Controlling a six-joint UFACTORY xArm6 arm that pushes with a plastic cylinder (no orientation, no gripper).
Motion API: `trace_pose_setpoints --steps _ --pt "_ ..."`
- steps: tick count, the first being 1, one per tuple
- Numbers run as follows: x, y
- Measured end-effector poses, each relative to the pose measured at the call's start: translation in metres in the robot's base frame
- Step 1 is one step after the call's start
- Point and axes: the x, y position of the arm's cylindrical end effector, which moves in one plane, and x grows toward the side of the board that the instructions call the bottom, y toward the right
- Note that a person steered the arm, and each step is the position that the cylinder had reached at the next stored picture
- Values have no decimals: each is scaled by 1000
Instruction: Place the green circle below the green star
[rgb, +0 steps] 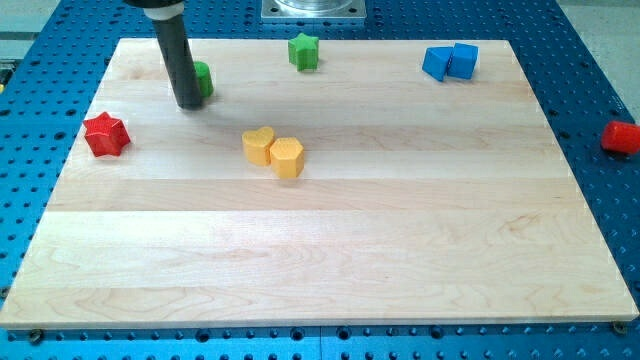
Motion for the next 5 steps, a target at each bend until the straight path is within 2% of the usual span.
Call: trace_pose_setpoints --steps 1,2,3,4,5 --pt "-35 -40" --pt "-46 27" --pt "-41 87" --pt "-25 64" --pt "2 79"
